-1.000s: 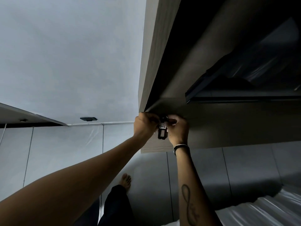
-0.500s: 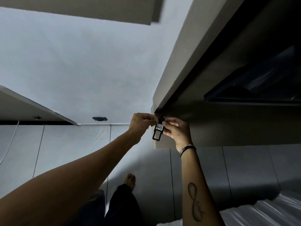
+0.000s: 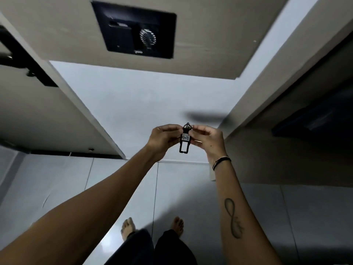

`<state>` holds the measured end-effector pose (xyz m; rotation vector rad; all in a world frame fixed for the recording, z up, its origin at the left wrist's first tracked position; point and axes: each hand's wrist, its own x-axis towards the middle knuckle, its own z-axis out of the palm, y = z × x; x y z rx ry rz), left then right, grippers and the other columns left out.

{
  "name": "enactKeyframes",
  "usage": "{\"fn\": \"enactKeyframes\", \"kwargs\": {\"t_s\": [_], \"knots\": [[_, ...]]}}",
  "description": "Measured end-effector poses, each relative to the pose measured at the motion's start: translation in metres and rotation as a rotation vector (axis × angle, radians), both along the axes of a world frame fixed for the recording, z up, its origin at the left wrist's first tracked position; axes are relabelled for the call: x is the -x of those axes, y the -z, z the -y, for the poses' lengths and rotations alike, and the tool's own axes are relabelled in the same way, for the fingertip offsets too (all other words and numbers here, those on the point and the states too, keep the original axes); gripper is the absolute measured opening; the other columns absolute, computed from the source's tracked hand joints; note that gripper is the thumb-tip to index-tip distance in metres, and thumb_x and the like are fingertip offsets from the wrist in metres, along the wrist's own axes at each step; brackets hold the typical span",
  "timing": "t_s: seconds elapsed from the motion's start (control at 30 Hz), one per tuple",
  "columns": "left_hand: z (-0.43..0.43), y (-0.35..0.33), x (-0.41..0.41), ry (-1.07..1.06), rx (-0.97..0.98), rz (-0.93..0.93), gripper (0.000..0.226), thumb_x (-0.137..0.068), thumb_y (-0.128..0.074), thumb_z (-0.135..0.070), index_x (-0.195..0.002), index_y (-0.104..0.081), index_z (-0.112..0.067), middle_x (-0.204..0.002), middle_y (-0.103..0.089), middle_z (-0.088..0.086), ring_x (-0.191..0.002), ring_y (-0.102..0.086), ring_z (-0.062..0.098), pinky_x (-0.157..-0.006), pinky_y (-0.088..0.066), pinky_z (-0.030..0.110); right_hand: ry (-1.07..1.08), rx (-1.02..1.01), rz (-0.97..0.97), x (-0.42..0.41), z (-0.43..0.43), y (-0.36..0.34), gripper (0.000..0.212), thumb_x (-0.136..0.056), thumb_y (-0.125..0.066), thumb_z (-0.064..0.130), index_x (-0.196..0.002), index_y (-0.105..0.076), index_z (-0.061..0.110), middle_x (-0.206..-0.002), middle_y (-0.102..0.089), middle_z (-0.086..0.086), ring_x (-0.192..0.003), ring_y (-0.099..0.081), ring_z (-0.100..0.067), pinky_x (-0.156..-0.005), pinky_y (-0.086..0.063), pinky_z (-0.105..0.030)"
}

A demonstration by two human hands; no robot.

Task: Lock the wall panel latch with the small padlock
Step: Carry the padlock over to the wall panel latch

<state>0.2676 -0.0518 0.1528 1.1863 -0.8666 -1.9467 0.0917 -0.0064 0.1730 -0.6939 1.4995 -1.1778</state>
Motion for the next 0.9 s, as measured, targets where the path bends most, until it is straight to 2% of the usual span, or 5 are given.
{"fn": "enactKeyframes", "kwargs": {"t_s": [0.1, 0.3, 0.43, 0.7, 0.9], "knots": [[0.011, -0.038, -0.039, -0.041, 0.043, -0.055, 0.017, -0.094, -0.069, 0.004, -0.093, -0.077, -0.011, -0.077, -0.08, -0.003, -0.071, -0.076, 0.01, -0.069, -0.062, 0.019, -0.041, 0.082, 0.008, -0.035, 0.017, -0.04, 0.025, -0.086, -0.079, -0.003, -0.111, -0.075, -0.007, -0.103, -0.079, -0.02, -0.085, -0.078, -0.022, -0.075, -0.065, -0.029], [0.036, -0.114, -0.102, -0.094, 0.174, -0.105, 0.021, -0.092, -0.07, 0.006, -0.094, -0.078, -0.013, -0.081, -0.082, -0.001, -0.076, -0.076, 0.012, -0.075, -0.063, 0.023, -0.129, 0.234, 0.004, -0.094, 0.042, -0.118, 0.026, -0.087, -0.077, -0.004, -0.112, -0.073, -0.008, -0.096, -0.077, -0.015, -0.079, -0.076, -0.019, -0.074, -0.064, -0.027], [0.051, -0.167, -0.129, -0.116, 0.26, -0.138, 0.026, -0.088, -0.071, 0.011, -0.092, -0.08, -0.013, -0.08, -0.082, 0.002, -0.076, -0.078, 0.014, -0.074, -0.064, 0.025, -0.145, 0.333, -0.043, -0.12, 0.053, -0.172, 0.027, -0.087, -0.078, -0.005, -0.113, -0.072, -0.008, -0.09, -0.076, -0.008, -0.078, -0.076, -0.015, -0.075, -0.065, -0.027], [0.078, -0.273, -0.145, -0.126, 0.474, -0.153, 0.028, -0.089, -0.07, 0.011, -0.084, -0.084, -0.013, -0.074, -0.081, 0.002, -0.069, -0.077, 0.012, -0.07, -0.067, 0.023, -0.147, 0.519, -0.151, -0.138, 0.075, -0.281, 0.024, -0.084, -0.08, -0.006, -0.107, -0.074, -0.007, -0.085, -0.076, -0.008, -0.071, -0.075, -0.011, -0.067, -0.063, -0.022], [0.087, -0.349, -0.145, -0.157, 0.652, -0.145, 0.023, -0.088, -0.073, 0.008, -0.086, -0.084, -0.012, -0.08, -0.083, 0.003, -0.074, -0.077, 0.015, -0.074, -0.066, 0.024, -0.103, 0.66, -0.192, -0.145, 0.091, -0.35, 0.017, -0.085, -0.078, -0.008, -0.092, -0.074, 0.007, -0.083, -0.075, -0.009, -0.071, -0.072, -0.016, -0.066, -0.064, -0.023]]}}
